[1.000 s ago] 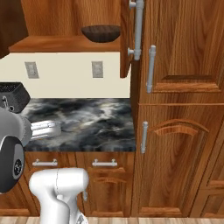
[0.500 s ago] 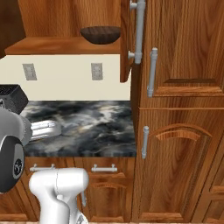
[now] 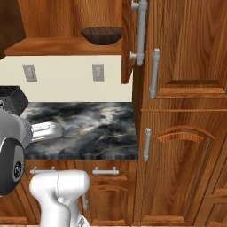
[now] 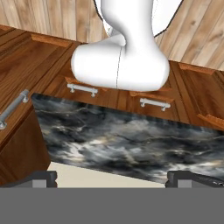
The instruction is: Move the bowls from the cabinet to the plates on the dining table.
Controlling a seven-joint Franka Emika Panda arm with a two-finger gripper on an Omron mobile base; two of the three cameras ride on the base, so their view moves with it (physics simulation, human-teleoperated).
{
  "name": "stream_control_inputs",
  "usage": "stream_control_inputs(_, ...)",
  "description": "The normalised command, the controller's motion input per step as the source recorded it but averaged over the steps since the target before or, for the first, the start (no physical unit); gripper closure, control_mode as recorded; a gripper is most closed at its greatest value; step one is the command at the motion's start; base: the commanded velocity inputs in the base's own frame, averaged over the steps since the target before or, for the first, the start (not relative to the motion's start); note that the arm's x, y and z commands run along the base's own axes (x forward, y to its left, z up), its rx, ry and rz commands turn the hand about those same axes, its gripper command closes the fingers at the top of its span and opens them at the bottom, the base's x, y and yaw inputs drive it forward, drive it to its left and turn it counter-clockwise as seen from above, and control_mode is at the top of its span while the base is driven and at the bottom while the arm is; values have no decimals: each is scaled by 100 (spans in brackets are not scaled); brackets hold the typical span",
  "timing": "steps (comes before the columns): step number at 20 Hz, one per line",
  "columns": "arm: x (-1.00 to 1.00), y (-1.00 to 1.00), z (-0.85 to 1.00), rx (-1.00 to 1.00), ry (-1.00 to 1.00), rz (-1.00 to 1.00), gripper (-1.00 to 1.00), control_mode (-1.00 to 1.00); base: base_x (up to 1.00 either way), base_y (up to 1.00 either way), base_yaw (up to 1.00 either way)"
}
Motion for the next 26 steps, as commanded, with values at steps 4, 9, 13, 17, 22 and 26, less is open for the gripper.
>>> stream_control_inputs(4,0,0,0,0,0,0,-100,100,15,0,0)
stream_control_inputs(9,6,0,0,0,0,0,-100,-100,5,0,0)
stream_control_inputs(13,29,0,19,-1,0,0,-100,-100,0,0,0)
stream_control_inputs(17,22,-5,69,-10,-3,0,-100,-100,0,0,0)
stream_control_inputs(22,7,-1,65,-16,-8,0,-100,-100,0,0,0)
stream_control_inputs(26,0,-2,62,-13,-10,2,-100,-100,0,0,0)
